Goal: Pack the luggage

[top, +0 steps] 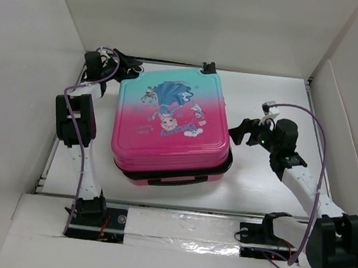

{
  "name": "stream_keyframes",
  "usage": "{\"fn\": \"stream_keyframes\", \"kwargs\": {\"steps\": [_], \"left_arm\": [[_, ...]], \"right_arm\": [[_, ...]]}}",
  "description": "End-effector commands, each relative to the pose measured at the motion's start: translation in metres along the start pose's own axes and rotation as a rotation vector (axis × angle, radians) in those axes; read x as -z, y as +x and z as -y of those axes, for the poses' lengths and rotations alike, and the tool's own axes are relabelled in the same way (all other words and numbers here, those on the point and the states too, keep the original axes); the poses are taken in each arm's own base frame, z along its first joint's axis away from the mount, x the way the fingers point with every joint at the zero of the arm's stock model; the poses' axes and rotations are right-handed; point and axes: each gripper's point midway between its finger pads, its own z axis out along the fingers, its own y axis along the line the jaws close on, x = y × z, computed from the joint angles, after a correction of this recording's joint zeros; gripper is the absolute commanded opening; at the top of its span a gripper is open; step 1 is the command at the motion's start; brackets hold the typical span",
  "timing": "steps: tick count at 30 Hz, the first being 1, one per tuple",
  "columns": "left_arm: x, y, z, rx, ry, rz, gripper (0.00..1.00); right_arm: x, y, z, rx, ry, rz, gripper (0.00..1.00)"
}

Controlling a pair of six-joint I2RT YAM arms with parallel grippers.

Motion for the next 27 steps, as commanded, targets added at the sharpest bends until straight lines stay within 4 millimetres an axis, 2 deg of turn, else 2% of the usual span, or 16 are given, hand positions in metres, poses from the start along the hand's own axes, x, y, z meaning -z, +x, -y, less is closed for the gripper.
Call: {"fn": "stream_keyframes", "kwargs": {"steps": [1, 2, 3, 4, 6, 7, 9, 12, 14, 18, 20, 22, 23, 27], "left_arm": [[0.006, 0.018, 0.07, -0.093, 0.218, -0.029, 0.74], [0.009, 0.019, 0.076, -0.061, 0.229, -0.026, 0.69], [0.016, 0.018, 0.093, -0.081, 0.26, -0.01, 0.63], [0.019, 0.016, 0.101, -0.082, 0.269, 0.004, 0.48], [0.026, 0.02, 0.121, -0.085, 0.288, 0.012, 0.4], [0.028, 0.019, 0.126, -0.083, 0.287, 0.023, 0.38], [0.036, 0.018, 0.138, -0.093, 0.278, 0.038, 0.32], [0.04, 0.022, 0.15, -0.106, 0.263, 0.045, 0.27], [0.041, 0.026, 0.155, -0.106, 0.26, 0.047, 0.24], [0.048, 0.032, 0.18, -0.121, 0.263, 0.055, 0.18], [0.053, 0.028, 0.197, -0.157, 0.268, 0.077, 0.17], [0.056, 0.032, 0.206, -0.158, 0.253, 0.078, 0.17], [0.058, 0.032, 0.208, -0.16, 0.245, 0.078, 0.16], [0.061, 0.034, 0.205, -0.168, 0.214, 0.088, 0.16]], "right_arm": [[0.008, 0.005, -0.012, 0.007, -0.049, -0.005, 1.0], [0.01, 0.005, -0.009, 0.004, -0.042, 0.003, 1.0], [0.011, 0.01, -0.008, -0.004, -0.038, 0.0, 1.0], [0.011, 0.013, -0.008, -0.009, -0.036, 0.0, 1.0], [0.01, 0.018, -0.006, -0.024, -0.031, -0.003, 1.0], [0.009, 0.026, -0.004, -0.036, -0.025, -0.016, 1.0], [0.009, 0.029, 0.001, -0.05, -0.001, -0.01, 1.0], [0.013, 0.03, 0.017, -0.076, 0.077, 0.004, 1.0], [0.015, 0.029, 0.016, -0.073, 0.076, 0.013, 1.0], [0.014, 0.025, 0.018, -0.076, 0.078, 0.016, 1.0], [0.015, 0.025, 0.027, -0.088, 0.106, 0.006, 1.0], [0.017, 0.021, 0.037, -0.102, 0.159, 0.02, 1.0], [0.019, 0.019, 0.046, -0.122, 0.206, 0.037, 1.0], [0.021, 0.012, 0.047, -0.132, 0.208, 0.059, 1.0]]}}
